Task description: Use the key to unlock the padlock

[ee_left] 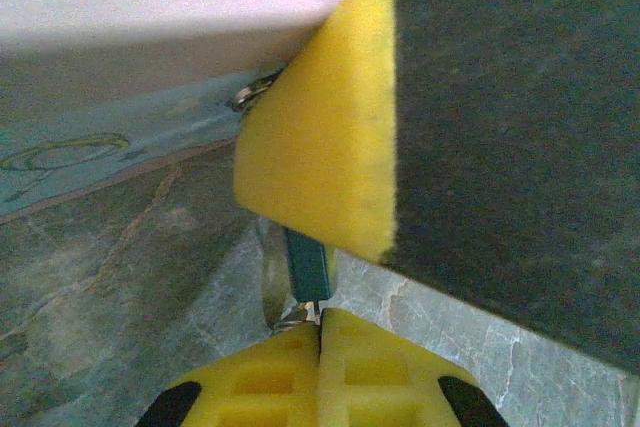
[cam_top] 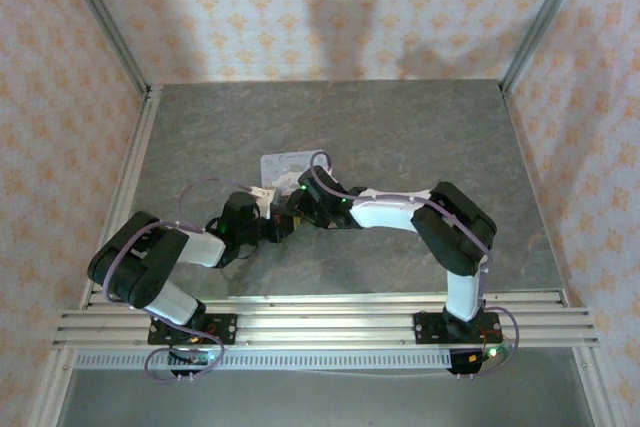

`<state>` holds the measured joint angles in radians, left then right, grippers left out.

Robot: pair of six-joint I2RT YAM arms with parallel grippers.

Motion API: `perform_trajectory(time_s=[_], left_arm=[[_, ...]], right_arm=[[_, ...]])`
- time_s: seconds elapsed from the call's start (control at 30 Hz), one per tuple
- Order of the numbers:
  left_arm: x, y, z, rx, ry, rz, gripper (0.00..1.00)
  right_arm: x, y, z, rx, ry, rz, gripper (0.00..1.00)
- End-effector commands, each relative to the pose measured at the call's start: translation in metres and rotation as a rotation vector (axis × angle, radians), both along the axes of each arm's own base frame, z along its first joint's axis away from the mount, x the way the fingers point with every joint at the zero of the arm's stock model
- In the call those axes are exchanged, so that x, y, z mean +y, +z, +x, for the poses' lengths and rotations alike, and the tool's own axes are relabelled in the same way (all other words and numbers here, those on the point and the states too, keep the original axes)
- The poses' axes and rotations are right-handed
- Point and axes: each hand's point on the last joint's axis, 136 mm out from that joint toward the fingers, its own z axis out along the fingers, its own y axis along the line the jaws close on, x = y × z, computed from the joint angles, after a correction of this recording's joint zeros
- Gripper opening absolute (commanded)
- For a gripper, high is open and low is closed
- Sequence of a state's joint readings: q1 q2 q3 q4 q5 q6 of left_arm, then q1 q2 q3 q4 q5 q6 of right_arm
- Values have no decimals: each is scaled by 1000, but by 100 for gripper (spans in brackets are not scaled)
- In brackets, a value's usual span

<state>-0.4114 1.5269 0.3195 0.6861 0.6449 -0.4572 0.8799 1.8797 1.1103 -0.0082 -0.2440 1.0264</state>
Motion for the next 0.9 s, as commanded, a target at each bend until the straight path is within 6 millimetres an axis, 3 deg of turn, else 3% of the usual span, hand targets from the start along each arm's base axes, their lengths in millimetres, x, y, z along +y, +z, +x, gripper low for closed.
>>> perform_trajectory(time_s=[0.0, 0.33, 0.47, 0.57, 0.6, 0.77, 0.87], left_arm=[[-5, 11, 3, -30, -44, -3, 0], [-2, 16, 3, -33, -46, 9, 0], [0, 18, 3, -35, -38, 14, 0], [2, 21, 3, -34, -26, 20, 0], [3, 21, 3, -32, -19, 20, 2], [15, 29, 2, -11, 50, -2, 33], [25, 31, 0, 21, 107, -25, 37]], right_arm=[[-11, -17, -7, 47, 39, -106, 44], [-9, -12, -4, 33, 49, -110, 10], [-7, -5, -1, 19, 37, -94, 0], [-8, 4, 3, 4, 12, -83, 0], [-8, 7, 4, -1, 2, -81, 0], [-16, 15, 8, 0, -71, -82, 0], [-18, 21, 9, 3, -106, -69, 0]])
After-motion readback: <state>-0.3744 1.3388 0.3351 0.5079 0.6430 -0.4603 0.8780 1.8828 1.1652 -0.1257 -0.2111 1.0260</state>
